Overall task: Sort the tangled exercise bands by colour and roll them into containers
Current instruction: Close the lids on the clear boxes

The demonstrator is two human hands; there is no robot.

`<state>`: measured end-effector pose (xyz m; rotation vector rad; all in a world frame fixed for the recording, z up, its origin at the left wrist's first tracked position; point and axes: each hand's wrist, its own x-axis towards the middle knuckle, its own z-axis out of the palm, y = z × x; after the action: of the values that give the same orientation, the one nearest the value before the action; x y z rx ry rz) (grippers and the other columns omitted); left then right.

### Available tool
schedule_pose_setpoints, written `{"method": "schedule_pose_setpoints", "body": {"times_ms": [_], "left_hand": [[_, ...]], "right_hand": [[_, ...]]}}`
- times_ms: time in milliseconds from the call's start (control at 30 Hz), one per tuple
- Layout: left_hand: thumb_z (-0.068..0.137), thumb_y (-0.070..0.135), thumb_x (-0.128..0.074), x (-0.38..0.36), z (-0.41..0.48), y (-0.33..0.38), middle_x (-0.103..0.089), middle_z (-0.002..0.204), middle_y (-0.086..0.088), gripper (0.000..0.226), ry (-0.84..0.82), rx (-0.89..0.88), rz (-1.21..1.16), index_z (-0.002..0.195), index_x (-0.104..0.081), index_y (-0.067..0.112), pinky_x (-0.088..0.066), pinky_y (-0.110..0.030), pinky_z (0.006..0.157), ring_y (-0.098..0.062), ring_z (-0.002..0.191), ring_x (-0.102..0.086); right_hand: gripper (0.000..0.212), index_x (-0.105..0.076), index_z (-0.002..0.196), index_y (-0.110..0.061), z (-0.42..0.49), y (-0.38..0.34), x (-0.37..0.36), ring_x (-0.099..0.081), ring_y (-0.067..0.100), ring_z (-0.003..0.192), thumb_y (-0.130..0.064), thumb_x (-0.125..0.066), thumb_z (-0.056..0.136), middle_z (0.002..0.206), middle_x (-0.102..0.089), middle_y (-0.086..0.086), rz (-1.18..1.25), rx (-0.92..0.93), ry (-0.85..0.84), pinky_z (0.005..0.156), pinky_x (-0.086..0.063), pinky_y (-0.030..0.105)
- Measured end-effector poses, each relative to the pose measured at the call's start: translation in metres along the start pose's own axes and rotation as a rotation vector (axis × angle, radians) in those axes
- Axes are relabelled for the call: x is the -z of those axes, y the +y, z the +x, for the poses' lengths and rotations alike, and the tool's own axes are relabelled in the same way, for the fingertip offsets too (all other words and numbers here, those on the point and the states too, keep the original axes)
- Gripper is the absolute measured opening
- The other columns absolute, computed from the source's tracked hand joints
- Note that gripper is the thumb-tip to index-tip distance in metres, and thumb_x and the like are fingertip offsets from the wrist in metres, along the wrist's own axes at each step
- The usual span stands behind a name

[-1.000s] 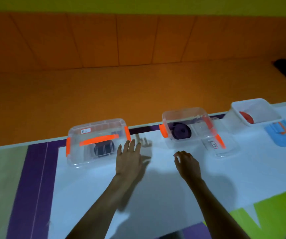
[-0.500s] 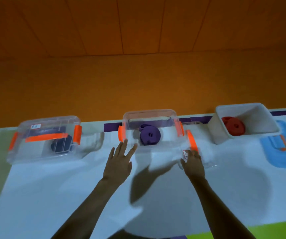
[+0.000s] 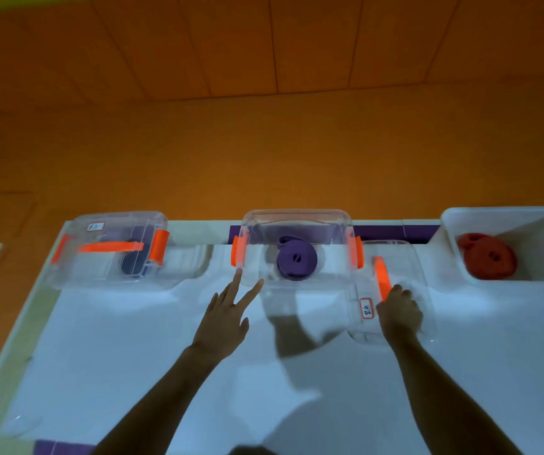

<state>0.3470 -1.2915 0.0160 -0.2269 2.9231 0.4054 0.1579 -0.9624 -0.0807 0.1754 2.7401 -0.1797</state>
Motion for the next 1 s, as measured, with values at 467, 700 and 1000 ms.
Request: {"method": "schedule_pose_setpoints", "body": {"times_ms": [467, 700, 1000], "left_hand": [[0.09, 0.014, -0.078, -0.019, 0.008, -0.015, 0.017, 0.173, -0.003, 0.099, 0.059, -0.058, -0.197, 0.164, -0.017, 0.039, -0.054, -0.055, 0.1, -0.027, 0.095, -0.069], [0.099, 0.025, -0.066, -0.007, 0.012, -0.017, 0.021, 0.172, -0.008, 0.089, -0.052, -0.084, -0.102, 0.165, -0.008, 0.04, -0.03, -0.058, 0.122, -0.039, 0.153, -0.029], [0.104, 0.015, -0.055, 0.016, 0.009, -0.025, -0.027, 0.17, -0.009, 0.057, 0.048, -0.052, -0.263, 0.159, -0.041, 0.024, -0.028, -0.045, 0.126, -0.029, 0.158, -0.023]], "right_hand": [[0.048, -0.069, 0.097, -0.013, -0.149, 0.04, 0.029, -0.072, 0.032, 0.088, -0.046, -0.083, 0.064, 0.092, -0.071, 0.009, 0.347, -0.307, -0.072, 0.077, -0.058, 0.034], [0.028, -0.059, 0.093, -0.02, -0.22, 0.021, 0.08, -0.05, 0.014, 0.06, -0.027, -0.081, 0.078, 0.068, -0.049, -0.012, 0.455, -0.231, 0.11, 0.073, -0.04, 0.031], [0.04, -0.065, 0.104, -0.02, -0.166, -0.06, 0.127, -0.07, 0.032, 0.095, -0.035, -0.079, 0.07, 0.099, -0.07, 0.002, 0.135, 0.121, 0.202, 0.076, -0.05, 0.034]]}}
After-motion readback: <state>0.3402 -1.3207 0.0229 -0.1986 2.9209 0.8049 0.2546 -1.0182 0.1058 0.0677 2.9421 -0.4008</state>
